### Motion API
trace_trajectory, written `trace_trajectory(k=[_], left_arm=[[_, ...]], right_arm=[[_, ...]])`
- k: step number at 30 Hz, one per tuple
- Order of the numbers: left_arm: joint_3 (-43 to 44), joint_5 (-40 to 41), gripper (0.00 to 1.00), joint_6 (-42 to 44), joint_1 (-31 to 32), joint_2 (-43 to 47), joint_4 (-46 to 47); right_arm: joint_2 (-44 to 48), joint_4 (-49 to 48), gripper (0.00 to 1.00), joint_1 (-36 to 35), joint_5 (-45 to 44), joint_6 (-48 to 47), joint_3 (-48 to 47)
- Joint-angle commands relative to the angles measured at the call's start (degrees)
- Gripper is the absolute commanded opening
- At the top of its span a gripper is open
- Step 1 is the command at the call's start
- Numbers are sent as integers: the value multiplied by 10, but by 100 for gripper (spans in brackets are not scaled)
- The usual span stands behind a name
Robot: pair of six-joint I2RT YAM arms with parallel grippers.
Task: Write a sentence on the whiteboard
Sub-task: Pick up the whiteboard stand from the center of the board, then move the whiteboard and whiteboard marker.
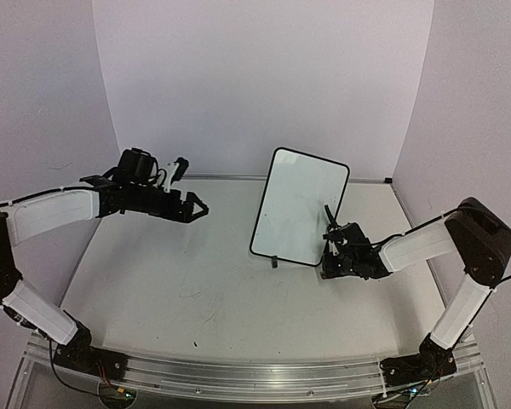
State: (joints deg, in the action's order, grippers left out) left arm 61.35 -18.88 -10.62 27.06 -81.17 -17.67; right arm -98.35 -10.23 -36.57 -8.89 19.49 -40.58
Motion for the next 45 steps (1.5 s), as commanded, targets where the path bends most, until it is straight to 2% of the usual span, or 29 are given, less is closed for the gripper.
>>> trace_trajectory(k=[1, 7, 16, 20, 27, 31, 34, 37, 45], left_arm=[[80, -97, 99, 4, 75, -107, 99], [192, -132, 99, 55, 110, -255, 97], [275, -135, 98, 98, 110, -334, 87], [295, -155, 74, 104, 110, -348, 81], [262, -170, 54, 94, 110, -317, 111], [252, -174, 30, 92, 110, -304, 103], [212, -163, 13, 83, 111, -276, 129], [166, -154, 1, 73, 111, -246, 151], [23, -105, 0, 49, 115, -143, 218]], right_arm=[[15, -1, 6, -19, 3, -1, 12], [26, -1, 1, -36, -5, -2, 17], [34, 16, 0, -50, -11, -14, 7], [37, 25, 0, -54, -8, -18, 3], [35, 37, 0, -68, -7, -17, -2], [28, 48, 0, -83, -15, -9, -11], [28, 50, 0, -95, -23, 9, -15], [28, 53, 0, -110, -30, 33, -22], [20, 76, 0, -169, -74, 113, -45]])
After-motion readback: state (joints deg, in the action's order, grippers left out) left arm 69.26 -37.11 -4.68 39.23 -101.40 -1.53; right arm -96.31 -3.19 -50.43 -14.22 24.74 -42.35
